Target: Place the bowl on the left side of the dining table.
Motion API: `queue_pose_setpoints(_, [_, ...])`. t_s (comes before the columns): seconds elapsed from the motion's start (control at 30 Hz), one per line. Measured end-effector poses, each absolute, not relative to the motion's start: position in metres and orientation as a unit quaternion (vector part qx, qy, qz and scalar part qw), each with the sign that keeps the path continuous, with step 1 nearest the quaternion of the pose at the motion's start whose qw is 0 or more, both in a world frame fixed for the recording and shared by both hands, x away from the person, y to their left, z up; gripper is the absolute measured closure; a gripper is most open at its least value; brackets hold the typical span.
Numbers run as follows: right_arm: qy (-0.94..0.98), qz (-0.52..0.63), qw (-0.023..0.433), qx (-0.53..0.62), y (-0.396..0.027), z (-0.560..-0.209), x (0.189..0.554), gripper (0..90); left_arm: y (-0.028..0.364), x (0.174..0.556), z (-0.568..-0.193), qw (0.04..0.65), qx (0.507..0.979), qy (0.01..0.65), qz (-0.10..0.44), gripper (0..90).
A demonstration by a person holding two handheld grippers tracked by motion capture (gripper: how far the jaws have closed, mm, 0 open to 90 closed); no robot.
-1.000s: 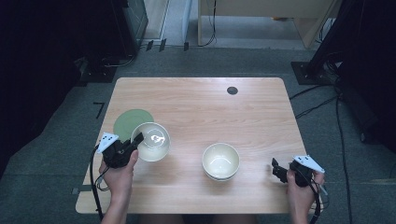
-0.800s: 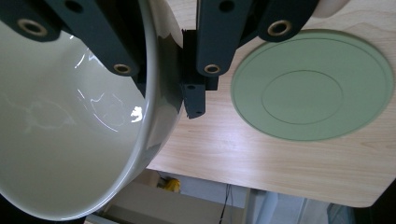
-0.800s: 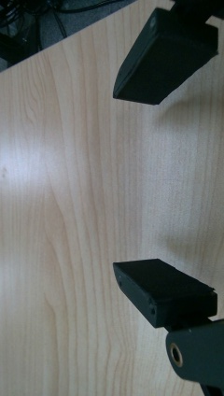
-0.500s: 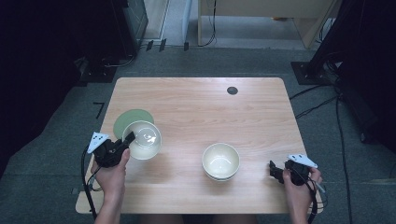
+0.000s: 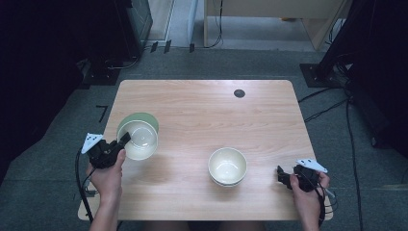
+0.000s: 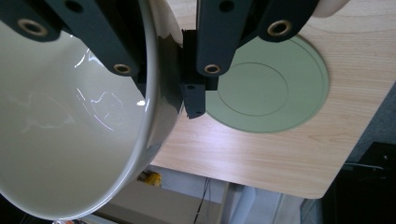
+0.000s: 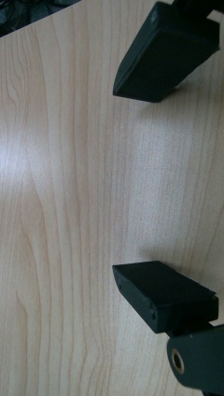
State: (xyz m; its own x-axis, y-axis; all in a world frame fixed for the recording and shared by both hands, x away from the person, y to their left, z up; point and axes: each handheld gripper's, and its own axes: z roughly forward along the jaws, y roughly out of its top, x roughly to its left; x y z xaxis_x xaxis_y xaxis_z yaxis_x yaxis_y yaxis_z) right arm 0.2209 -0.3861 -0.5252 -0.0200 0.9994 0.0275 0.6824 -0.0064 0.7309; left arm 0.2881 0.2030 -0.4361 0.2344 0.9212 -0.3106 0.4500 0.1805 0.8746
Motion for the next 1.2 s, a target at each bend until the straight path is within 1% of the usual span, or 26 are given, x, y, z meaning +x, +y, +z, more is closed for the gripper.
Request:
queue_pose_setpoints(0.4, [0.652, 0.293, 0.268, 0.645, -0.386, -0.525, 0.221, 11.3, 0.224, 0.308, -0.439, 0.494, 0.581, 0.604, 0.229, 84.3])
queue_pose_setpoints(0.6, [0.652, 0.294, 0.268, 0.645, -0.386, -0.525, 0.221, 11.3, 0.233, 0.330, -0.444, 0.469, 0.582, 0.628, 0.218, 84.3])
queue_pose_setpoints(0.87, [0.652, 0.294, 0.268, 0.645, -0.386, -0.525, 0.221, 11.3, 0.239, 0.355, -0.456, 0.451, 0.565, 0.667, 0.181, 84.4])
queue_pose_setpoints(0.97, [0.652, 0.294, 0.268, 0.645, -0.386, -0.525, 0.221, 11.3, 0.241, 0.366, -0.460, 0.434, 0.562, 0.682, 0.173, 84.4])
queue_pose_setpoints(1.07, [0.652, 0.294, 0.268, 0.645, -0.386, -0.525, 0.221, 11.3, 0.243, 0.379, -0.466, 0.415, 0.560, 0.701, 0.149, 84.4])
queue_pose_setpoints(1.2, [0.652, 0.294, 0.268, 0.645, -0.386, -0.525, 0.221, 11.3, 0.242, 0.388, -0.469, 0.397, 0.560, 0.713, 0.140, 84.4])
